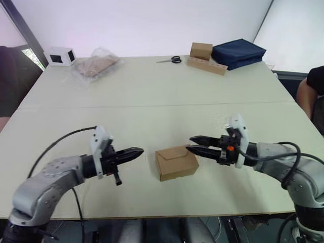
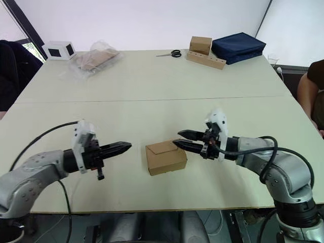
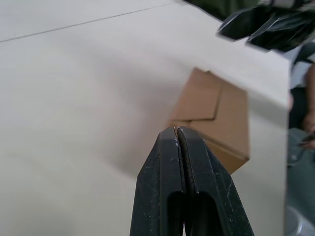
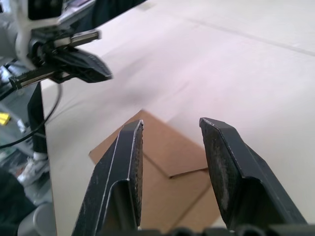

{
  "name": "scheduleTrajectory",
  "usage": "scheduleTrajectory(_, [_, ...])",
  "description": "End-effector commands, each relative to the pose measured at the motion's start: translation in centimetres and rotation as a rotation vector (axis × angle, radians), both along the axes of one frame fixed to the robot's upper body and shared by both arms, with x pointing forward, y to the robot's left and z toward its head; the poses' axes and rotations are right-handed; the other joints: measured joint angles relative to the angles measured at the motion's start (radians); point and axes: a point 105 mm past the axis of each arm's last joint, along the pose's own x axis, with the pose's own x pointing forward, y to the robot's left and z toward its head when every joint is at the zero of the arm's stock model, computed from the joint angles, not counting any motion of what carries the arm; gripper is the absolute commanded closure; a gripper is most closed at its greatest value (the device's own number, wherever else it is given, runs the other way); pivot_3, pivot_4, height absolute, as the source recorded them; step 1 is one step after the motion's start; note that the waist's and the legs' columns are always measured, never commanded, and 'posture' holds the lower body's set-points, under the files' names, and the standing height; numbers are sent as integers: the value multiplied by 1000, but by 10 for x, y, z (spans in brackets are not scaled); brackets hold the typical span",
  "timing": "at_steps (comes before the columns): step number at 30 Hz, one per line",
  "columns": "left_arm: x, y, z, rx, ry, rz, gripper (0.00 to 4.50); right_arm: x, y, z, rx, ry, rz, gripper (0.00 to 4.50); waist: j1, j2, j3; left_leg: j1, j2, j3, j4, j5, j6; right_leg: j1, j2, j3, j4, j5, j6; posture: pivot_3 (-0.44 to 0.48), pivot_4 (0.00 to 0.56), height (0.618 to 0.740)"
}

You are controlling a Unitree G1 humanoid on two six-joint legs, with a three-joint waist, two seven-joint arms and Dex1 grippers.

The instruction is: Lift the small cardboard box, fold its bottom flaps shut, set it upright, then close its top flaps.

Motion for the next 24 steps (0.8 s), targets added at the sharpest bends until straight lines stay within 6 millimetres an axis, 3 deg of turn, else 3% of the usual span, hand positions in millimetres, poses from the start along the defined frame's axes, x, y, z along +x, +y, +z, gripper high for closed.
scheduleTrajectory(1, [-4,16,5,28,-6,52,4500,-4,-15,9,14,-7,-58,2652,-1,0,0,0,0,0,0,0,0,0,0,0,0,0,0,0,150,740])
scheduleTrajectory(6, [-13,30,-12,78,37,99,4500,-16,-41,-17,-95,81,-129,2652,-1,0,0,0,0,0,-1,0,0,0,0,0,-1,0,0,0,150,740])
scheduleTrajectory(13, [-33,25,-30,56,115,65,4500,-39,-61,-43,-208,177,-127,2652,-2,0,0,0,0,1,-1,0,0,0,0,0,-1,0,0,0,150,740])
scheduleTrajectory(15, [-41,22,-35,14,164,37,4500,-41,-63,-47,-217,185,-124,2652,-3,0,0,1,0,1,-1,0,0,0,0,0,-1,0,0,0,150,740])
scheduleTrajectory(24, [-34,29,-40,27,168,67,4500,-39,-64,-56,-240,181,-126,2652,-1,0,0,1,0,2,-1,0,1,1,1,1,-2,0,0,0,150,740])
